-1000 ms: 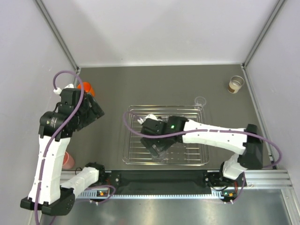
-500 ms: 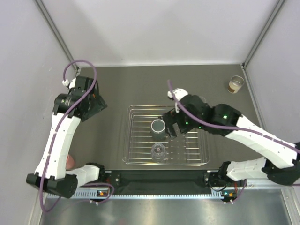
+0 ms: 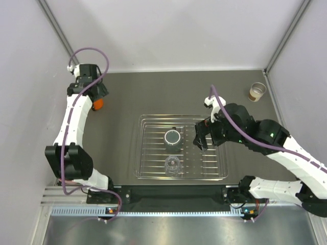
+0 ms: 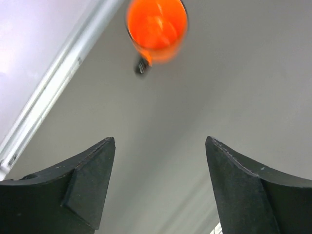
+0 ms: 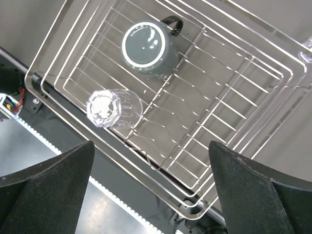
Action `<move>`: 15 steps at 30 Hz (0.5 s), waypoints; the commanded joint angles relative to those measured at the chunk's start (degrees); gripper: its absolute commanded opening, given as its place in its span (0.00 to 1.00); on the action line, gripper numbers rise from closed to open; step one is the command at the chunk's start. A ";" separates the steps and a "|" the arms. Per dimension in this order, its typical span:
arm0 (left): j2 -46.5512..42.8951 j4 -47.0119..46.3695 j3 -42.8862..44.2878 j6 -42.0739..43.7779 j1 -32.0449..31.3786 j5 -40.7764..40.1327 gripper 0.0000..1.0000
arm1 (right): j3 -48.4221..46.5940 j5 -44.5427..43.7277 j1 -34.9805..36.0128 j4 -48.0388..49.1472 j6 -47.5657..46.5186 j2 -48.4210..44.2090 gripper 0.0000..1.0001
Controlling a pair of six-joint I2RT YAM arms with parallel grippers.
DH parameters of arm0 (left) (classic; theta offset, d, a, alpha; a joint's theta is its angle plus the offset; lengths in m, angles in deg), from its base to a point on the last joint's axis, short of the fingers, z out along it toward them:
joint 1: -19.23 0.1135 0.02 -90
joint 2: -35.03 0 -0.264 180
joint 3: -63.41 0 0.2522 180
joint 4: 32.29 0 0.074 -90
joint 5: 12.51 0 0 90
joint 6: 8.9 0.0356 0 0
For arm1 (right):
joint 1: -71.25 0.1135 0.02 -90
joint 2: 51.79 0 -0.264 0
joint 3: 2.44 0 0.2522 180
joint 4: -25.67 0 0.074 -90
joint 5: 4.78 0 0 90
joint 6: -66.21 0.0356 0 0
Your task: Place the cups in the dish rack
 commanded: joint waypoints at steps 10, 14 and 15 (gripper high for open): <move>10.54 -34.20 -4.91 10.14 7.50 9.88 0.85 | -4.83 1.75 -9.18 -1.89 -5.15 1.87 1.00; 17.74 -34.90 -0.43 11.73 7.85 11.03 0.82 | -6.94 2.80 -12.96 -2.42 -6.64 4.60 1.00; 18.81 -34.99 1.06 11.47 7.94 10.16 0.81 | -7.30 3.59 -14.54 -2.33 -7.17 5.12 1.00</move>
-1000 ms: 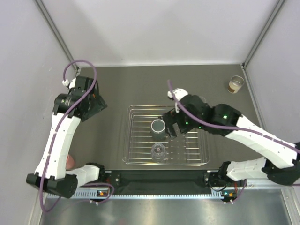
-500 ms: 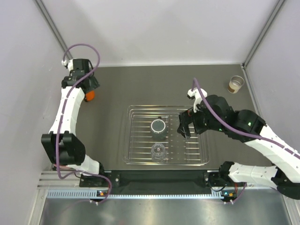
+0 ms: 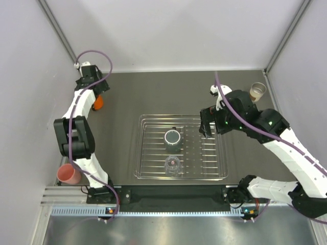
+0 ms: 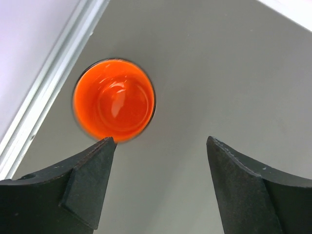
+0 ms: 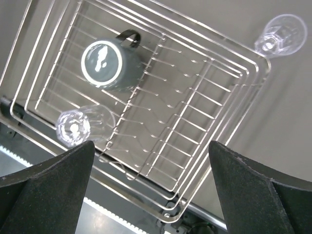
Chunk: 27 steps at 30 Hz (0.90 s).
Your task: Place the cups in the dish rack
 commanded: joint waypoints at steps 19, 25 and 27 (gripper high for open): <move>21.88 9.35 21.92 -6.19 0.77 -7.07 0.52 | -8.11 8.29 -15.03 -2.41 -7.50 7.61 1.00; 23.56 10.59 22.72 -7.42 0.77 -7.60 0.47 | -8.64 8.20 -16.09 -3.20 -8.47 7.61 1.00; 23.74 11.21 23.33 -7.60 0.86 -6.73 0.38 | -9.08 8.20 -16.35 -3.29 -8.47 7.79 1.00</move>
